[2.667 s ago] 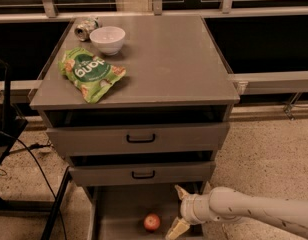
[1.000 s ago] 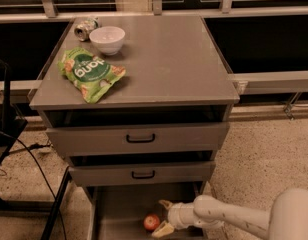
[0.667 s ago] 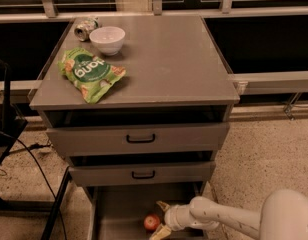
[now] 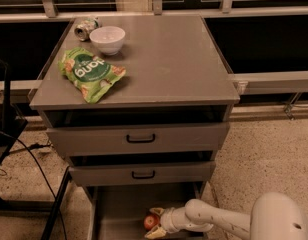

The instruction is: Pick apple from bottom drawer and place on counter

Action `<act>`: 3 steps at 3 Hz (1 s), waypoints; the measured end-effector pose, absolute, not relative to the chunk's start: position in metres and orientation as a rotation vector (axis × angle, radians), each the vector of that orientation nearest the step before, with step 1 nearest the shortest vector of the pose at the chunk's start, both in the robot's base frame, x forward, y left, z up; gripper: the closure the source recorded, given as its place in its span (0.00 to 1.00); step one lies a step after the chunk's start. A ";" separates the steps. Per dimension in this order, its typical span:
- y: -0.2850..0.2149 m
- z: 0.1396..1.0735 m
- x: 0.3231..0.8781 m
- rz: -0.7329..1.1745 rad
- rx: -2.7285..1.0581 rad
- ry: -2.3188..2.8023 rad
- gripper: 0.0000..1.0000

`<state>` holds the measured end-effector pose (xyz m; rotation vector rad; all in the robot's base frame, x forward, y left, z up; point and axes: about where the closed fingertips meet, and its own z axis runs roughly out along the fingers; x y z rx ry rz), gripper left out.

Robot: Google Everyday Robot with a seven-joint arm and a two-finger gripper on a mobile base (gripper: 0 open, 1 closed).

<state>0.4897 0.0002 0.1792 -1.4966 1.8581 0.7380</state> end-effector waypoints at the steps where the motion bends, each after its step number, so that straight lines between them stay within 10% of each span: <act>1: 0.004 0.170 0.488 0.745 -1.492 1.855 0.32; 3: 0.006 0.162 0.494 0.710 -1.462 1.826 0.31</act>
Offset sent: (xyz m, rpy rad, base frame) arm 0.0021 0.0005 -0.0185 0.0151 -0.0251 -0.0185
